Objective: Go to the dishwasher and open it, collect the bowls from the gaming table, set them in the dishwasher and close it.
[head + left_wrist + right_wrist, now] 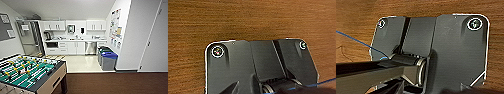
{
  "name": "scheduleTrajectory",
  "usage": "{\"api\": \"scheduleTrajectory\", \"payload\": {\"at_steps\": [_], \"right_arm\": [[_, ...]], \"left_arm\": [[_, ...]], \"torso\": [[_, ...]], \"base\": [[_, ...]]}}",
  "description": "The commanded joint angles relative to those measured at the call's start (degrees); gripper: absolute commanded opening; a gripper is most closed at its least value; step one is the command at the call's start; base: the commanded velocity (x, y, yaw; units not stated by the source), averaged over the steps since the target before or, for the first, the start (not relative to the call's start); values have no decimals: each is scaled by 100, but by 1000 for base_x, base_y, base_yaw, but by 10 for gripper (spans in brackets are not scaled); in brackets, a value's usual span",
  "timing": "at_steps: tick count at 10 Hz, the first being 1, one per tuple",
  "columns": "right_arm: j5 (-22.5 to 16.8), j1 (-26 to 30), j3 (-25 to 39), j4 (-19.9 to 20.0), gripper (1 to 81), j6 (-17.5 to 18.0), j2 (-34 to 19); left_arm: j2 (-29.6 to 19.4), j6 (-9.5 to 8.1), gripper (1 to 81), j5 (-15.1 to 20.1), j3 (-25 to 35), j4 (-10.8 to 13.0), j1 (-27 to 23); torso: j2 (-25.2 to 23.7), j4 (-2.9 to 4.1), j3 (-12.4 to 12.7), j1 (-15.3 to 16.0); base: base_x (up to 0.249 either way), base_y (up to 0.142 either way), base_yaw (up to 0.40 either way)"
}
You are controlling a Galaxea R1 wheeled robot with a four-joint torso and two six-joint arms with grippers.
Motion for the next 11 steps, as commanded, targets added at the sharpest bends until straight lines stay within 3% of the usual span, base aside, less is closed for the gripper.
{"api": "scheduleTrajectory", "payload": {"at_steps": [1, 11], "right_arm": [[-282, 300, 44, -25, 811, -18, -22], [-273, 300, -27, -25, 811, -18, 40]], "left_arm": [[-56, -33, 811, 288, 27, -53, -366], [-91, -33, 811, 288, 27, -53, -366]], "torso": [[0, 0, 0, 0], [-5, 0, 2, -5]], "base": [[0, 0, 0], [111, 0, 0]]}}
